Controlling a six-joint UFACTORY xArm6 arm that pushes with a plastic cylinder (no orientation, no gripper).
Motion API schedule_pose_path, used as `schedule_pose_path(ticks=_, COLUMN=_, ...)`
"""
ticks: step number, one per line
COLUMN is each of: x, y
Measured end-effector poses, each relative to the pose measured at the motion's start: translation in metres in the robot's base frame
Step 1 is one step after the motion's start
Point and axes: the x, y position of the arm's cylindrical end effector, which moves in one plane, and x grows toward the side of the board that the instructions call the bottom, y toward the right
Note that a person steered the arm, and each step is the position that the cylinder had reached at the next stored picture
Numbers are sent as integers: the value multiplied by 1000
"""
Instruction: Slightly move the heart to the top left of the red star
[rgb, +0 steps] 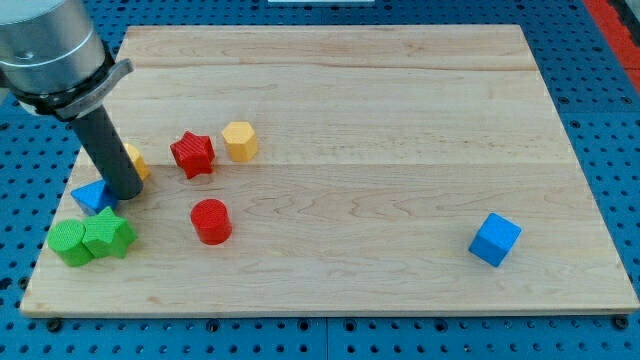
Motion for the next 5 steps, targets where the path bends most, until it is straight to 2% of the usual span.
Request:
schedule_pose_path(ticks=1, x=-1, y=0)
schedule_pose_path(ticks=2, x=-21, y=-3)
schedule_pose_path(ticks=4, x=-34, y=-39)
schedule_pose_path(ticks=5, x=4, y=-67)
